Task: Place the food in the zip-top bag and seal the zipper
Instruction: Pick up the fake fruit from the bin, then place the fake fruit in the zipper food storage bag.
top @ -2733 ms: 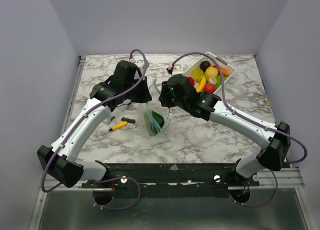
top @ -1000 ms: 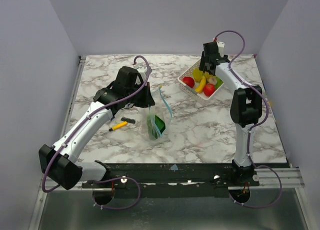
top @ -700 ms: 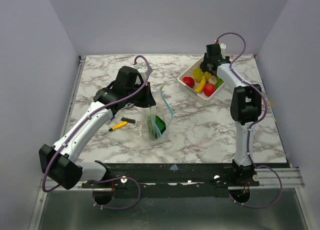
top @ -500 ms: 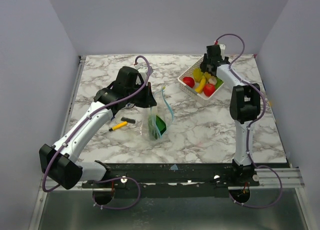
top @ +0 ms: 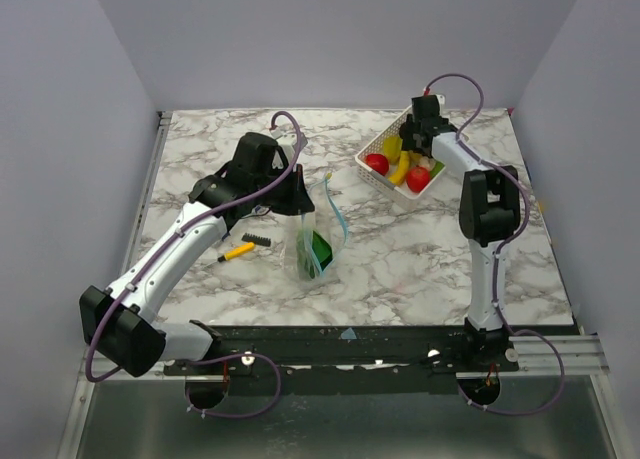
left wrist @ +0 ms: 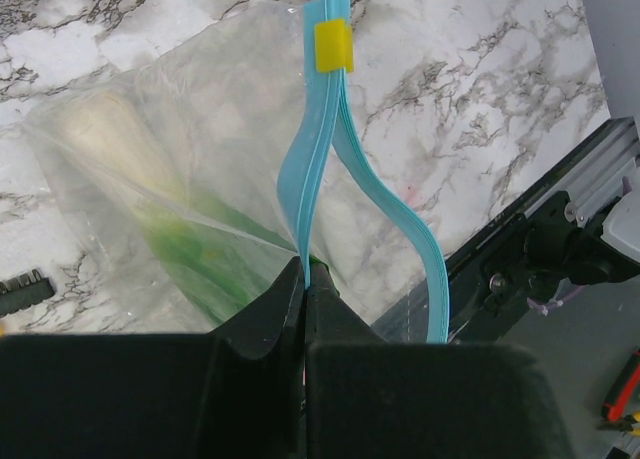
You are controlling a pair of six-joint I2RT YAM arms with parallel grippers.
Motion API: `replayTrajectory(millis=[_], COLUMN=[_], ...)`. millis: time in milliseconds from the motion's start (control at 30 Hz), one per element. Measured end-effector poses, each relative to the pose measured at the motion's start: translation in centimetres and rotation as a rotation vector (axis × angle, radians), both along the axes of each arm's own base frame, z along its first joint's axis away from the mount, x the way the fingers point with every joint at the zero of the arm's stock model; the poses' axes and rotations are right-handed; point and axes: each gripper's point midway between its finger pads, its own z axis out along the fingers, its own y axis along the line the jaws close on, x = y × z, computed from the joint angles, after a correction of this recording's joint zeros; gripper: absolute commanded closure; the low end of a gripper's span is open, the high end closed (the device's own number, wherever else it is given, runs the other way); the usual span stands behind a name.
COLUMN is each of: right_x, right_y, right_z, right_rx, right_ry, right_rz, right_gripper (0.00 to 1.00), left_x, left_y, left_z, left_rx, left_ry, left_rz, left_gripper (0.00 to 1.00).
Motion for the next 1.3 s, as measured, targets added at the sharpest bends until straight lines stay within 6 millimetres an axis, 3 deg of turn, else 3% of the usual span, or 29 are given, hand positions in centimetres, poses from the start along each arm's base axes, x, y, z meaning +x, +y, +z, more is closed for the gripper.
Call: replayTrajectory(millis=[167, 367, 500, 700, 900, 1033, 1300], right_x=[-1.1, -3.7, -6.5, -11.4, -17.9, -22.7, -33.1], right_y=[0.1, 0.6, 1.3, 3.9, 7.9, 11.3, 21.3], right_z=[2.0, 7.1, 9.7, 11.2, 13.4, 16.6, 23.3], right_rx=[0.016, 0.077, 0.150, 0.309, 0.498, 0.615, 0.797], right_ry=[-0.013, -0.083, -0.127, -0.139, -0.156, -0.221, -0.337], right_rz=[0.017, 0.043, 0.076, 0.189, 0.365, 0.529, 1.002], right_gripper=[0.58, 0.60, 0.62, 0.65, 0.67, 0.67, 0.66], left_x=[0.1, 0.2, 0.1, 0.1, 0.2, 0.2, 0.2], left_y=[-0.2, -0.3, -0.4, -0.4, -0.5, -0.6, -0.6], left_z=[-0.1, -0.1, -0.1, -0.2, -0.6, -0.6, -0.6], left_rx=[-0.003, -0.007, -0.011, -0.013, -0.008, -0.010, -0.011], left_ry=[0.002, 0.004, 0.008, 0.012, 0.026, 0.030, 0.029], left_rz=[-0.005, -0.008, -0.010, -0.009, -0.007, -0.008, -0.008], left_gripper=[1.00, 1.00, 1.00, 1.00, 1.00, 1.00, 1.00])
